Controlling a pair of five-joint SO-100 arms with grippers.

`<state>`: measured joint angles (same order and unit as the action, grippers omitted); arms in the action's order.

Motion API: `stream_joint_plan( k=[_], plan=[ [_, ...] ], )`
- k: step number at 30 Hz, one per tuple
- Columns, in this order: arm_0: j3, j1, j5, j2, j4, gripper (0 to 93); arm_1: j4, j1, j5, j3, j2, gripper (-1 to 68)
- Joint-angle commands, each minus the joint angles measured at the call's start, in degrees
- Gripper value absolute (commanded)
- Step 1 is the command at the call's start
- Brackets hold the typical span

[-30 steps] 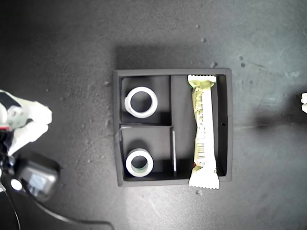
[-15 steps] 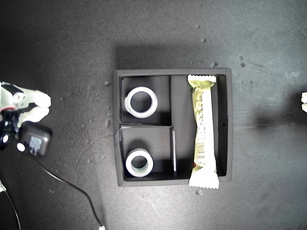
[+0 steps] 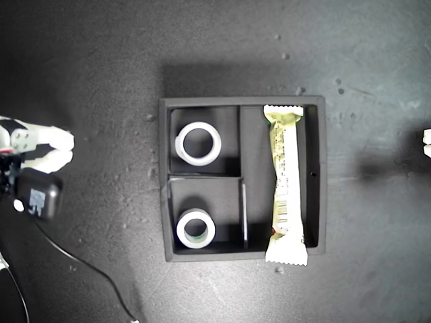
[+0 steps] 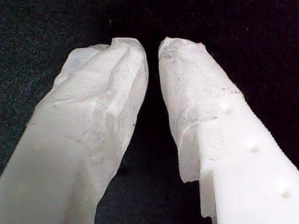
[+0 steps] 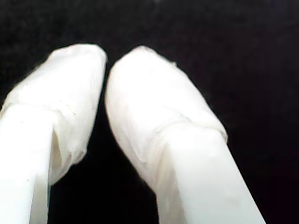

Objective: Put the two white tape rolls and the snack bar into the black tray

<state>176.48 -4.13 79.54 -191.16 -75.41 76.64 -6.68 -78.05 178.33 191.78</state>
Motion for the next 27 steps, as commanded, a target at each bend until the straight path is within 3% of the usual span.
stream_joint_plan(
  k=[1,4,9,27],
  plan=[
    [3.3,-0.7,5.8,-2.9,-4.5,0.2,0.2,-0.3,0.3,0.7,0.2,1.9],
    [3.3,0.5,5.3,-2.9,-4.5,0.2,0.2,-0.8,0.3,0.7,0.2,1.9],
    [3.3,0.7,-3.4,-2.9,-4.5,0.2,0.2,-2.2,0.4,0.7,0.2,1.9],
    [3.3,0.7,-3.4,-2.9,-4.5,0.2,0.2,0.7,0.4,0.7,0.2,1.9]
  ],
)
